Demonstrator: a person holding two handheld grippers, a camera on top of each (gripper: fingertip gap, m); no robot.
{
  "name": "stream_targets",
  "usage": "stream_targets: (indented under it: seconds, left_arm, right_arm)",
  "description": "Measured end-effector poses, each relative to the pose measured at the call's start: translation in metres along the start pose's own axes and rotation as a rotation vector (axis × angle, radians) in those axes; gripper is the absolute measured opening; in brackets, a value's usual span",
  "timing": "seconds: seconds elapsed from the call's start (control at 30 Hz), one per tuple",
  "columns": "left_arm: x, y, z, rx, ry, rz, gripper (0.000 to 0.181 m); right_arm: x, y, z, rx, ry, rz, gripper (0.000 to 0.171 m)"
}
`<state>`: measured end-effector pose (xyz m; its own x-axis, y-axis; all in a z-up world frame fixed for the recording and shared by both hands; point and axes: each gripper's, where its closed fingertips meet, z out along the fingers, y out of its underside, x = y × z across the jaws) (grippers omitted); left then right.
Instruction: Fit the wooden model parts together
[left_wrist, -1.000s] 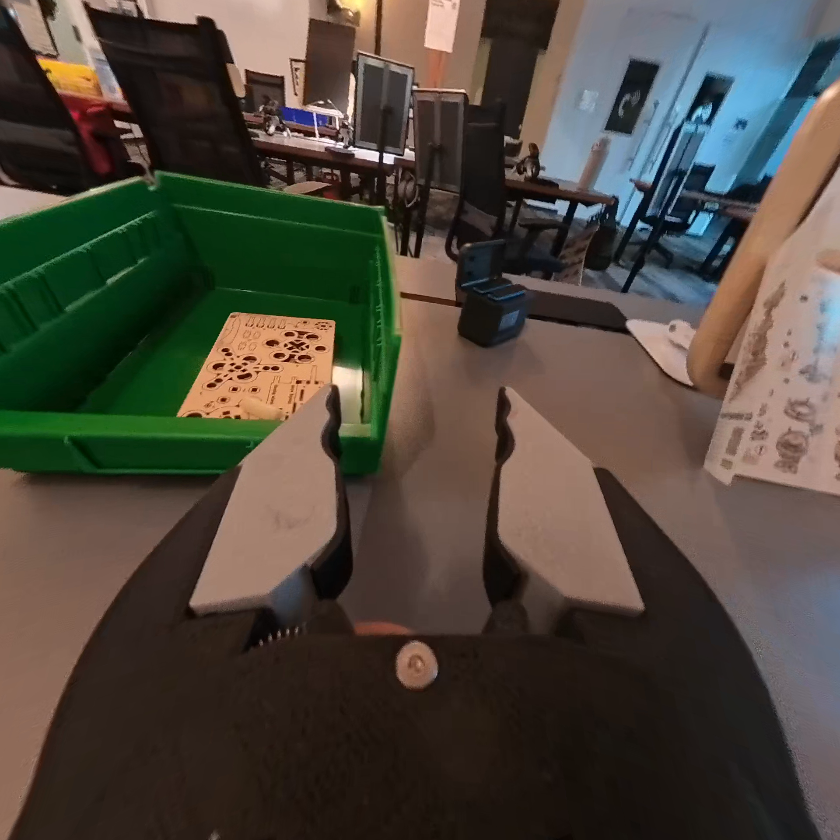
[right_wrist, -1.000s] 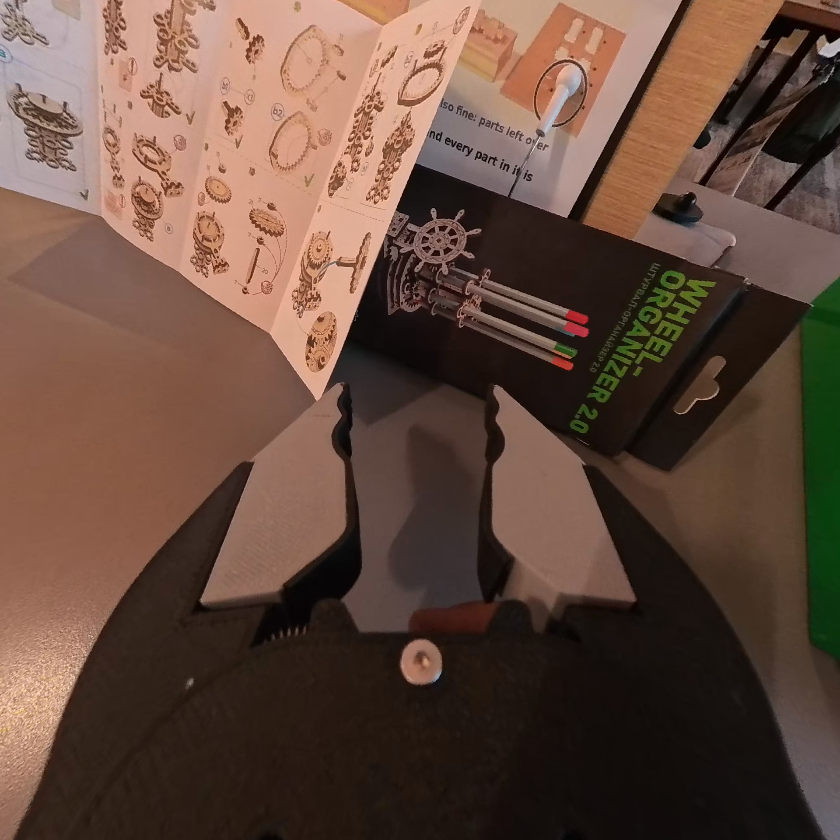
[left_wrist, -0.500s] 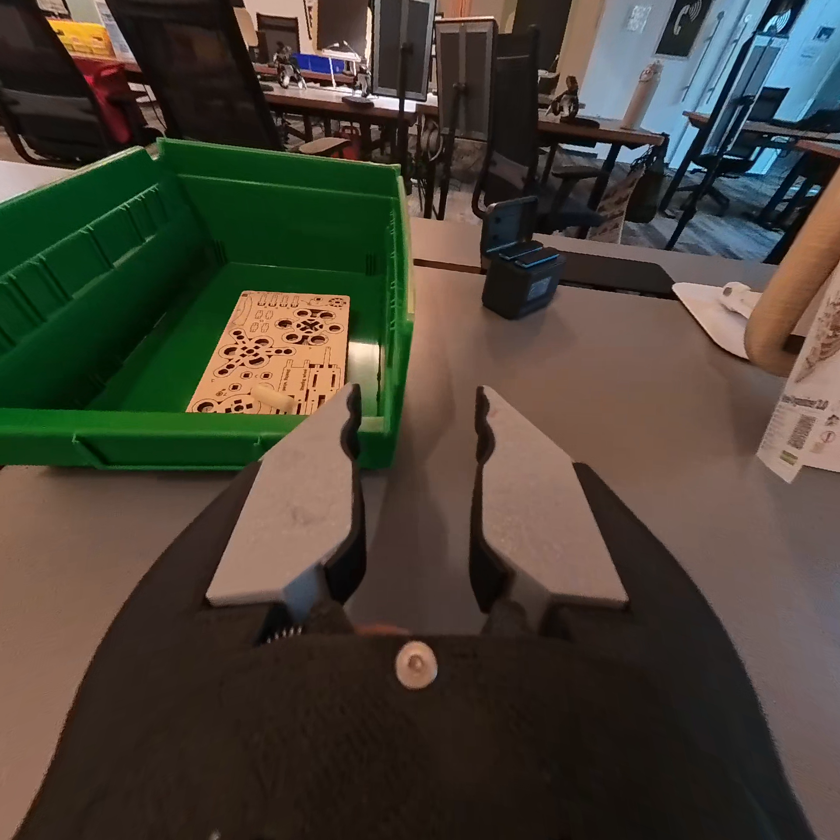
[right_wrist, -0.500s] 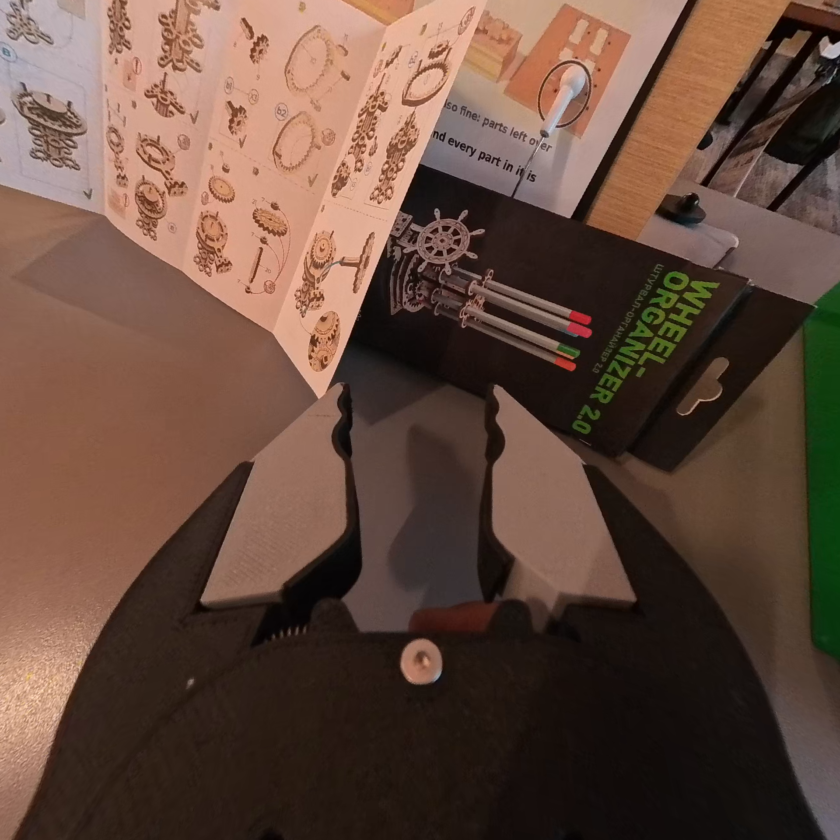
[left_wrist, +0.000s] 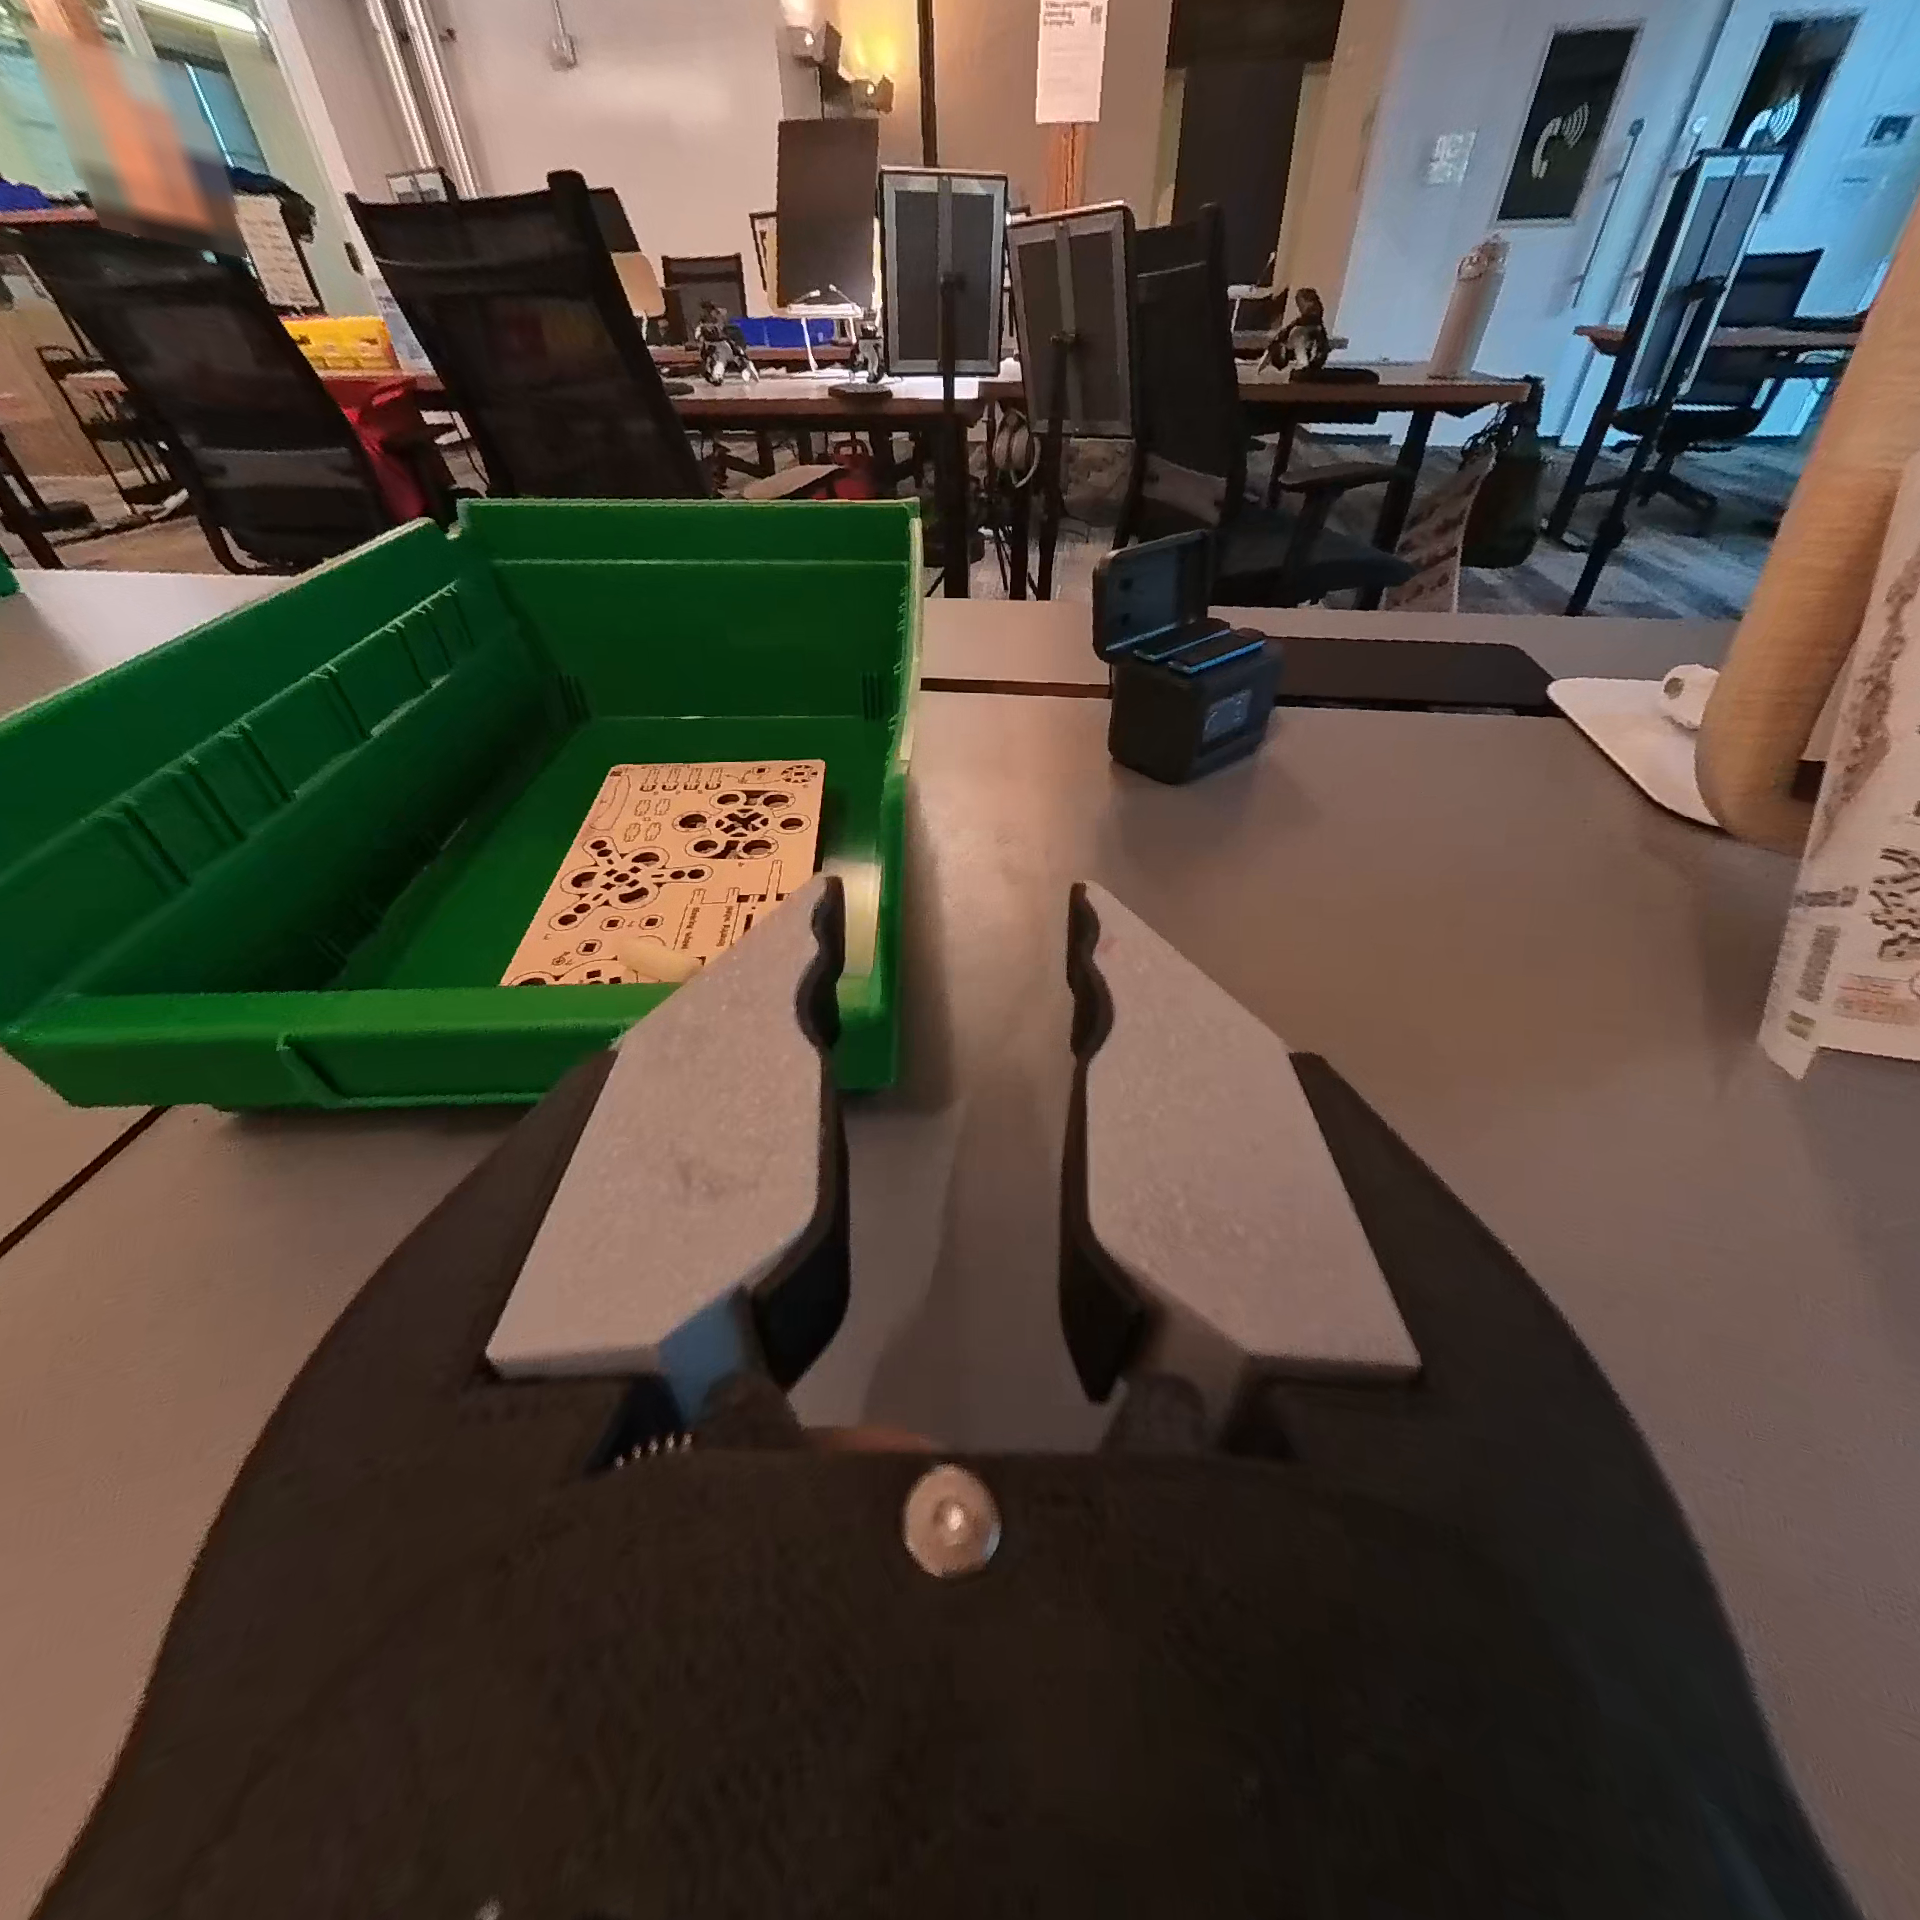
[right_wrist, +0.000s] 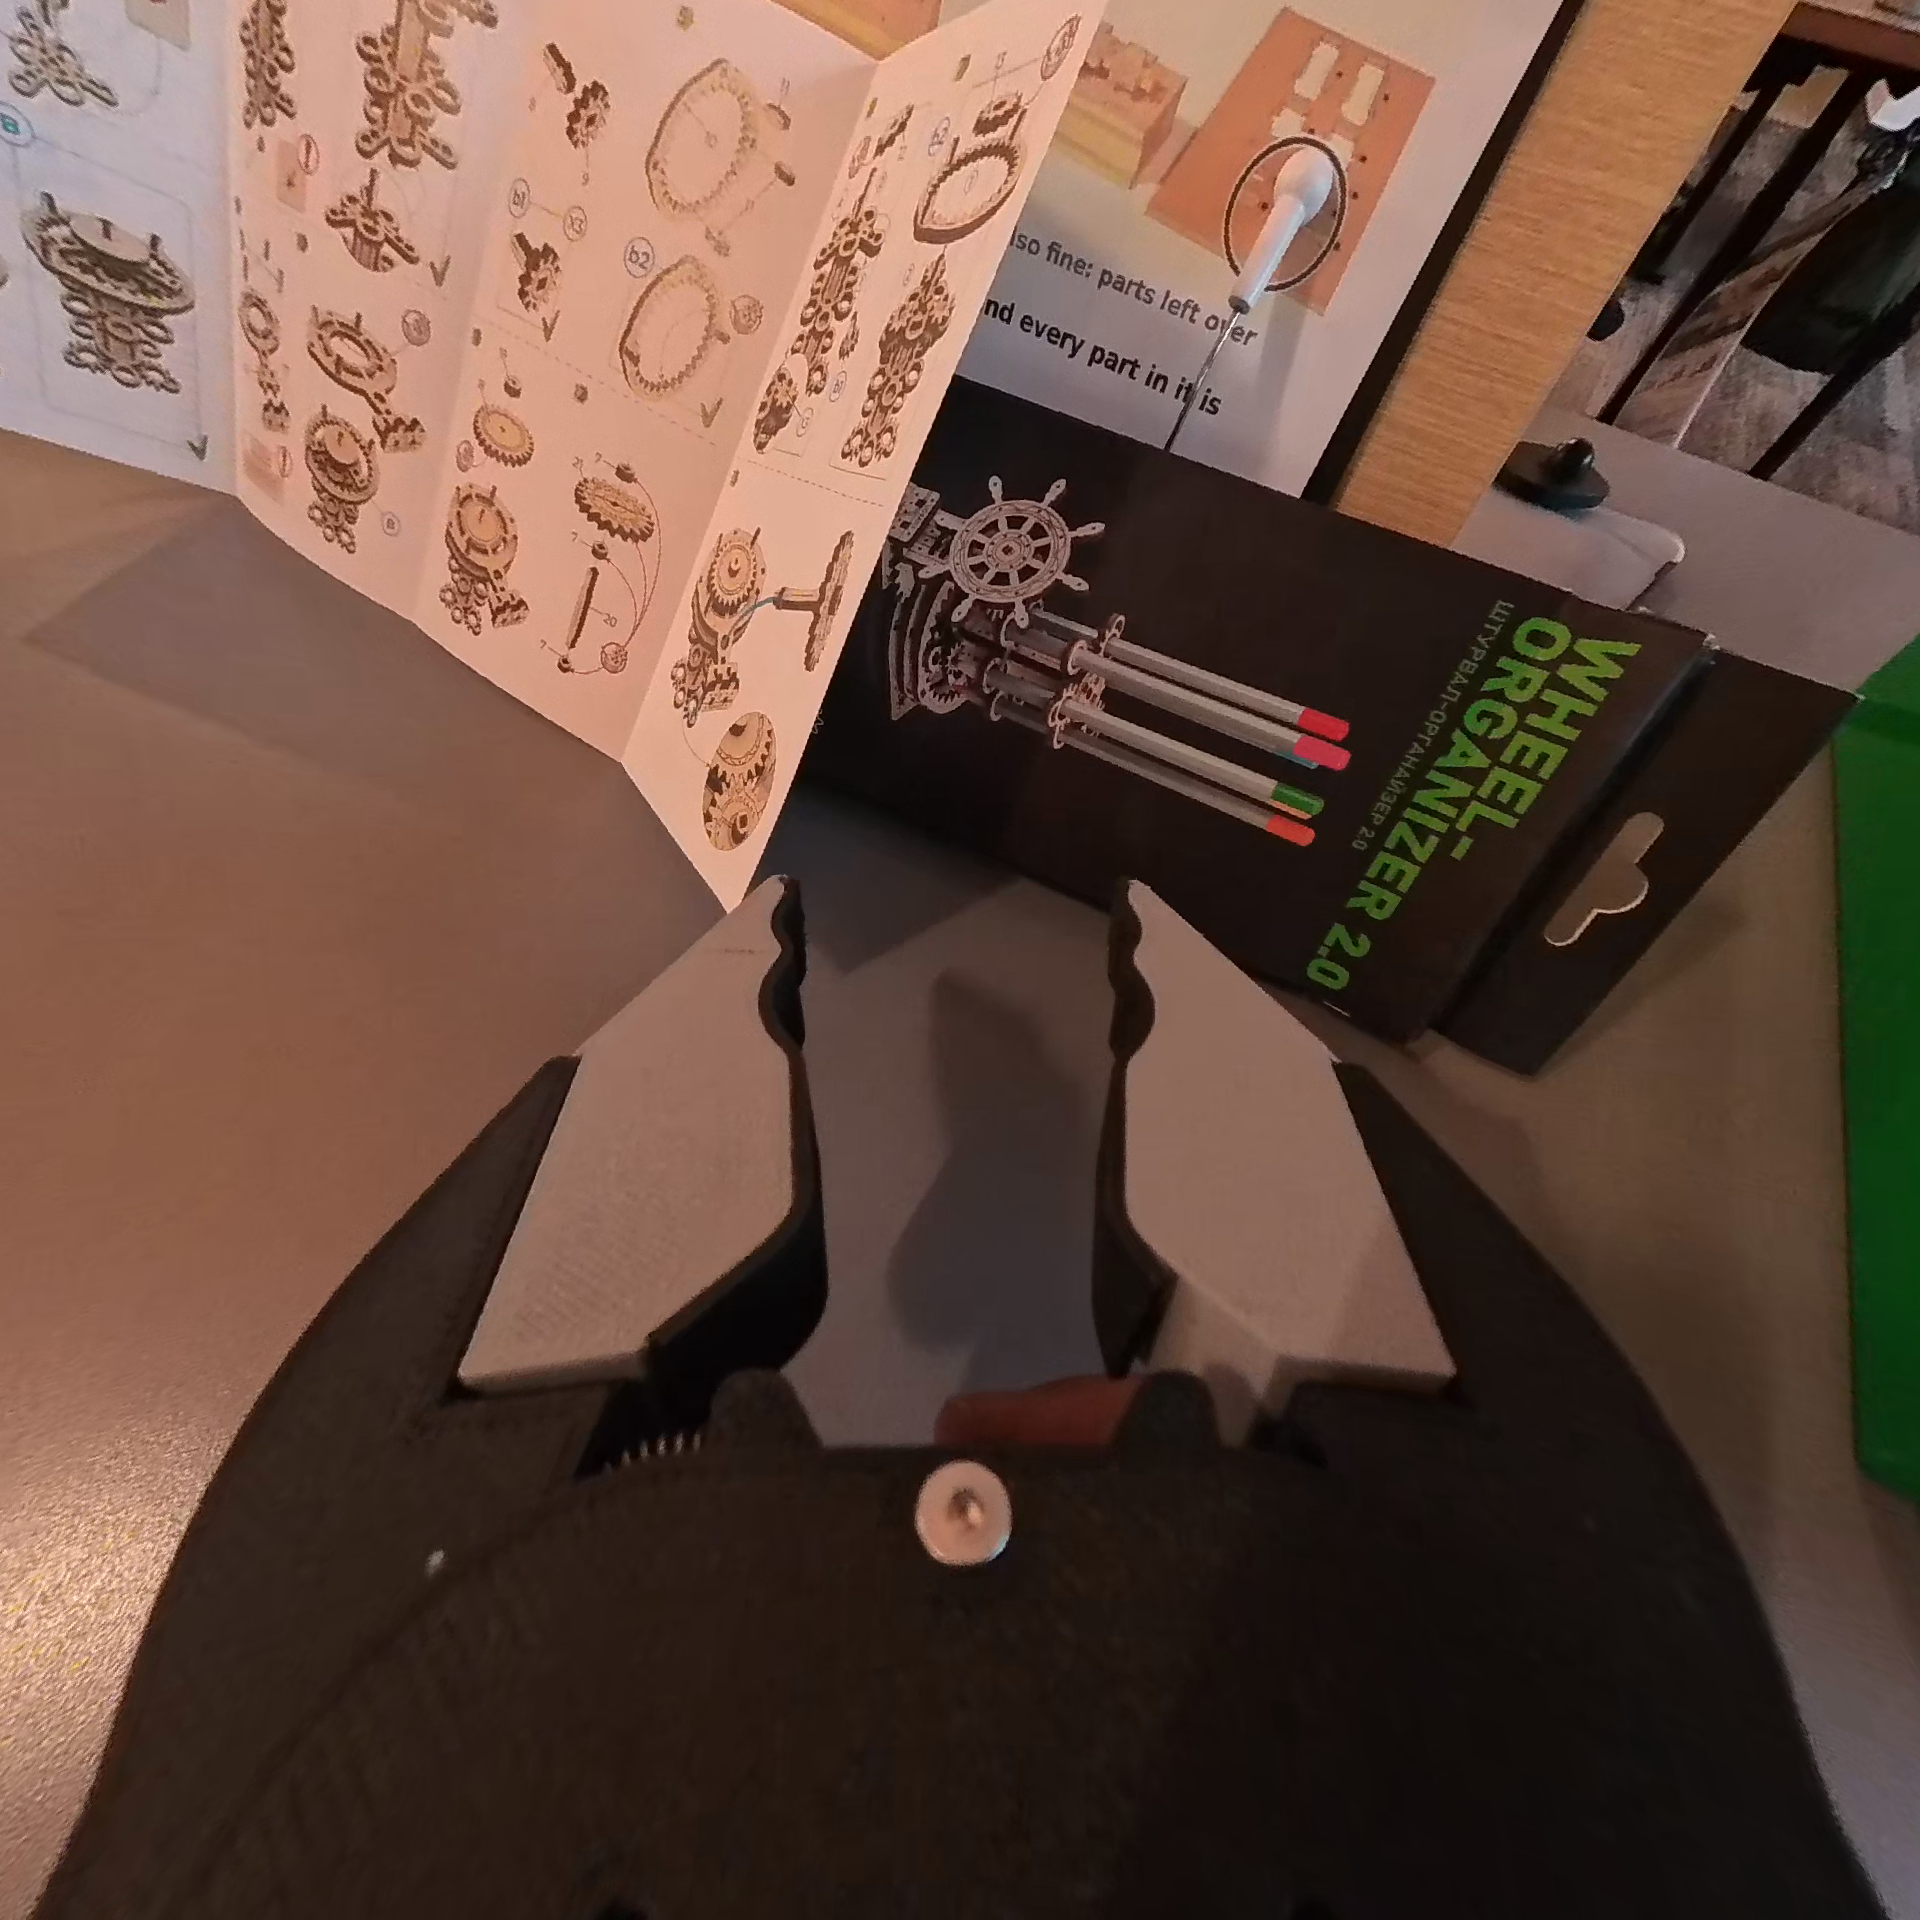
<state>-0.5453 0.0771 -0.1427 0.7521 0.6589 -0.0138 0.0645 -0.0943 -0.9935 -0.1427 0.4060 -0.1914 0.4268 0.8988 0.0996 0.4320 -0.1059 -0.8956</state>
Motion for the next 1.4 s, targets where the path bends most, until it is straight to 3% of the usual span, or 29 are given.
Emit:
stream_targets:
  seconds: [0.7, 1.4]
  left_arm:
    - [0.002, 0.010, 0.008, -0.077, 0.030, -0.014, 0.047]
    - [-0.035, 0.012, 0.038, -0.108, -0.016, -0.118, 0.053]
  right_arm:
    - [-0.003, 0.000, 0.000, -0.002, -0.004, -0.010, 0.056]
    - [-0.010, 0.000, 0.002, -0.012, -0.016, -0.035, 0.056]
